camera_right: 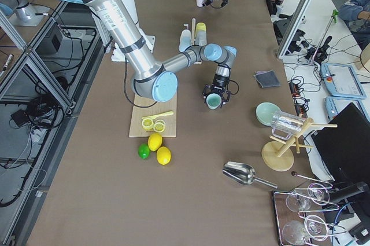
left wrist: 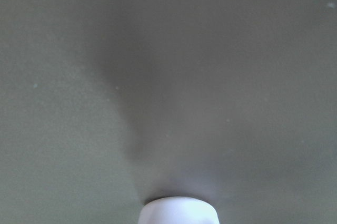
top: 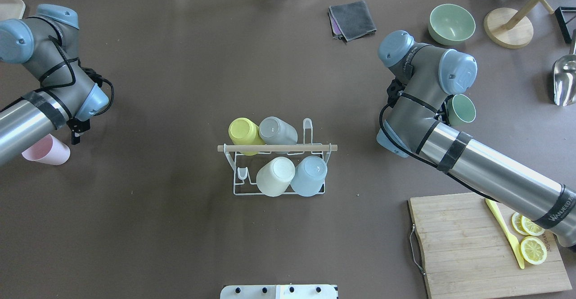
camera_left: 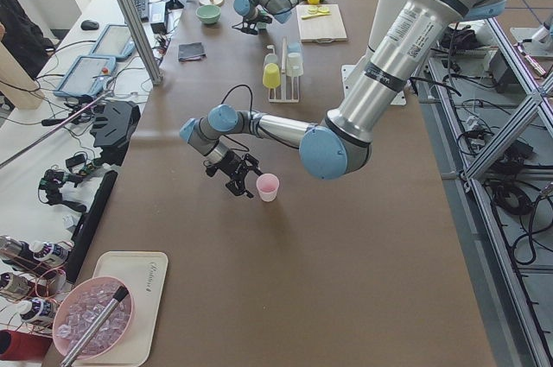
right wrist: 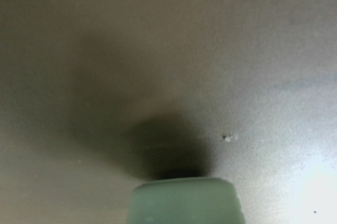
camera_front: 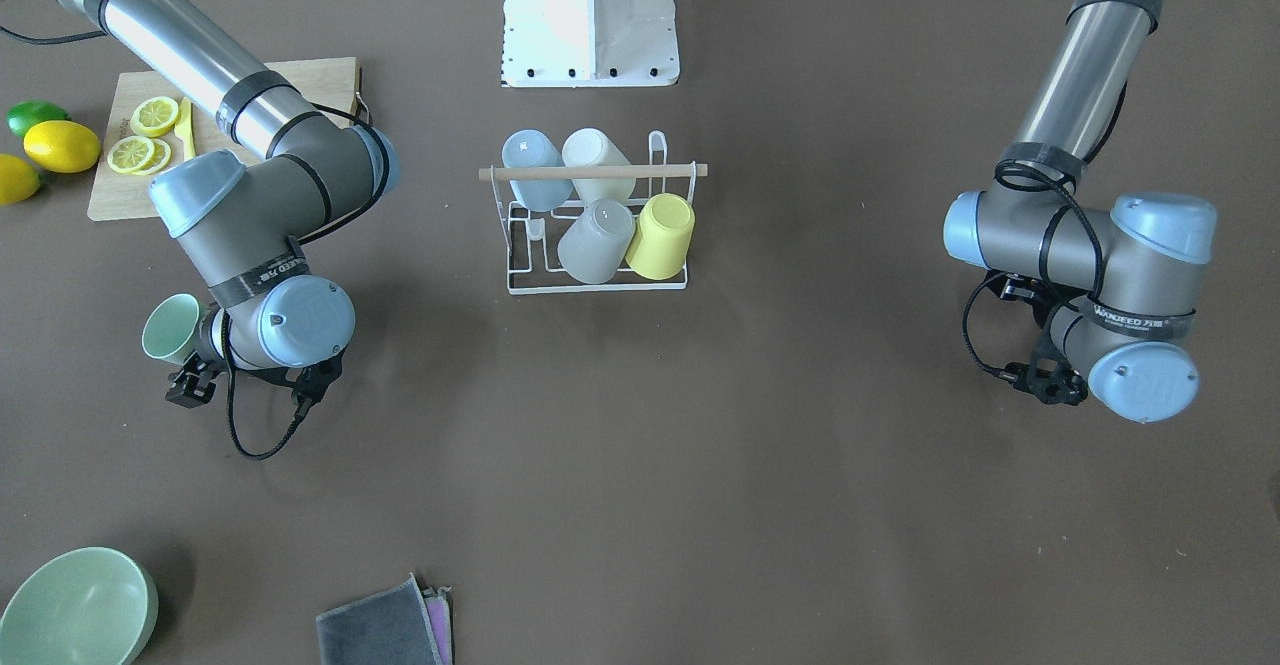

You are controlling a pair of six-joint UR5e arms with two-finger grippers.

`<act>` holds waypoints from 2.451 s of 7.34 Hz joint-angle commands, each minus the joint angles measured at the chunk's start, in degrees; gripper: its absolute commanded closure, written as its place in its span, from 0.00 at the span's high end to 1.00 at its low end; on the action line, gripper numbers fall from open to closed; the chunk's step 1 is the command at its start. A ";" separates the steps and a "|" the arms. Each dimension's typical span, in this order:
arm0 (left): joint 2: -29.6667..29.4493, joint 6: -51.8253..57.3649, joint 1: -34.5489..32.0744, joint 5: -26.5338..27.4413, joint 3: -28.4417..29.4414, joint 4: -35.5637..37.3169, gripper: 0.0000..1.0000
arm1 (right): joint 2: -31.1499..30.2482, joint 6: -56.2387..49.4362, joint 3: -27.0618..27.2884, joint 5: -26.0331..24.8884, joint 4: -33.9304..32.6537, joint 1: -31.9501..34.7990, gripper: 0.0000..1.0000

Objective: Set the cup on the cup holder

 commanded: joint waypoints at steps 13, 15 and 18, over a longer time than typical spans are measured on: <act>-1.42 1.97 2.99 4.18 3.16 5.10 0.98 | -2.51 -0.03 2.28 -1.12 0.61 -0.61 0.87; -1.15 2.06 2.91 4.27 3.07 5.10 0.98 | -2.51 0.06 2.28 -1.12 0.62 -0.62 0.83; -0.71 6.18 2.91 3.92 3.16 5.45 0.98 | -2.51 -0.21 2.28 -1.65 0.62 -0.62 0.48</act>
